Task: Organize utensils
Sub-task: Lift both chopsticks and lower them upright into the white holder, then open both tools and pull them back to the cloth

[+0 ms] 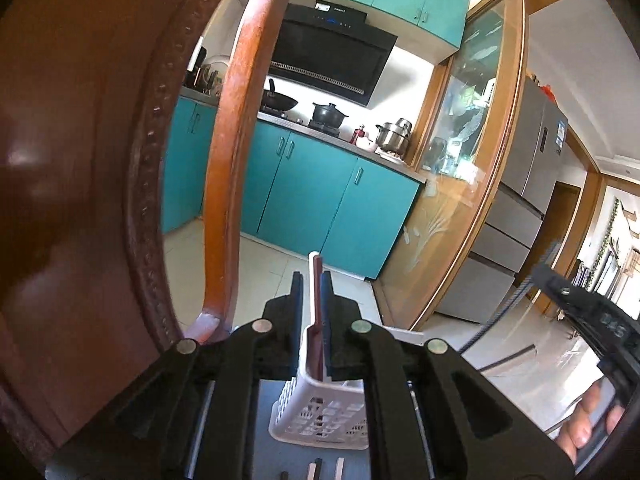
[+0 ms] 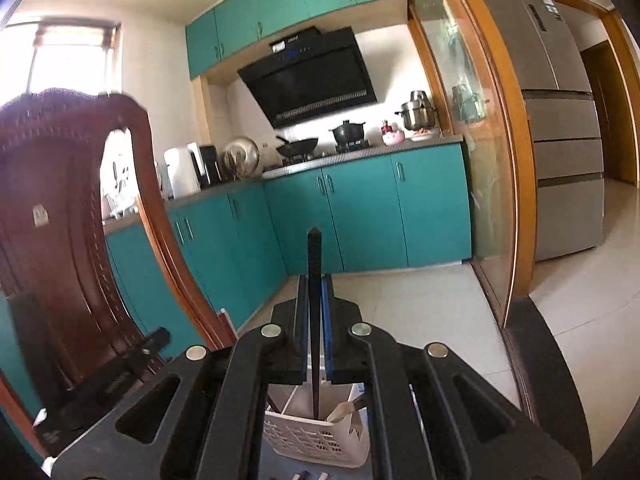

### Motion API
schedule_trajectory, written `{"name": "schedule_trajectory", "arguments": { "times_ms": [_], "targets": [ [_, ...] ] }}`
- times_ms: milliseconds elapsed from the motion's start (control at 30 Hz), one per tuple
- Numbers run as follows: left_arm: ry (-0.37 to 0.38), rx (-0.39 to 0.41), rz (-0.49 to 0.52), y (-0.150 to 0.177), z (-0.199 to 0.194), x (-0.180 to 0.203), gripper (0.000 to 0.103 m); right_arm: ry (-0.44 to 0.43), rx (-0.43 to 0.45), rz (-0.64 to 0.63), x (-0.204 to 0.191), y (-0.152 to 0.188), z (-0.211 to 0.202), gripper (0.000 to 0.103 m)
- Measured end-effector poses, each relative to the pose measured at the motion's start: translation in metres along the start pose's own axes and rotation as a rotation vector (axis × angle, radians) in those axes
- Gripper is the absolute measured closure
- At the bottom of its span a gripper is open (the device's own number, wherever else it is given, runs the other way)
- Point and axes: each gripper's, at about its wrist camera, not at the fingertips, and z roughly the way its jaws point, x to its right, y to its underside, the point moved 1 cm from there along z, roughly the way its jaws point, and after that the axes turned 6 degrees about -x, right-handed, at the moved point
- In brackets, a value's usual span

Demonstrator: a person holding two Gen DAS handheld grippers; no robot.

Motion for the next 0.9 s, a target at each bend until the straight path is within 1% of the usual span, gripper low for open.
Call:
{"name": "schedule_trajectory", "arguments": {
  "times_ms": [100,233,300,467,533,600,633,667,733,800,833,867,900],
  "targets": [
    [-0.018,-0.007,0.023,0.016,-0.007,-0.007,0.094,0.0,-0.024,-0.02,-0.007,0.005,0.009,0.096],
    [-0.03,-0.064,0.061,0.029,-0.001,-0.01,0.09,0.016,-0.042,-0.051,-0.014,0.009,0.01,0.096],
    [-0.072,-0.082,0.098,0.036,0.005,-0.011,0.09,0.022,-0.036,-0.055,-0.015,0.009,0.004,0.092],
    [-0.1,-0.146,0.074,0.048,0.006,-0.031,0.089,0.019,0.003,-0.062,-0.017,0.004,-0.019,0.09],
    [-0.107,-0.18,0.064,0.052,0.009,-0.036,0.089,-0.016,0.021,-0.07,-0.022,0.002,-0.037,0.089],
    [-0.127,-0.22,0.06,0.059,0.013,-0.041,0.089,-0.065,0.006,-0.082,-0.028,0.003,-0.051,0.089],
    [-0.139,-0.234,0.062,0.061,0.014,-0.042,0.089,-0.086,-0.012,-0.086,-0.031,0.004,-0.055,0.089],
    [-0.158,-0.255,0.068,0.065,0.015,-0.043,0.089,-0.119,-0.049,-0.092,-0.037,0.007,-0.057,0.089],
    [-0.183,-0.293,0.071,0.074,0.017,-0.047,0.089,-0.189,-0.174,-0.143,-0.052,0.022,-0.049,0.089],
    [-0.2,-0.317,0.065,0.082,0.017,-0.051,0.089,-0.222,-0.281,-0.207,-0.067,0.044,-0.032,0.089],
    [-0.209,-0.326,0.063,0.085,0.016,-0.053,0.089,-0.222,-0.321,-0.238,-0.072,0.054,-0.023,0.089],
    [-0.222,-0.341,0.06,0.09,0.016,-0.055,0.088,-0.204,-0.376,-0.272,-0.076,0.072,-0.009,0.089],
    [-0.231,-0.359,0.059,0.094,0.017,-0.057,0.085,-0.177,-0.446,-0.286,-0.076,0.091,0.008,0.089]
  ]
}}
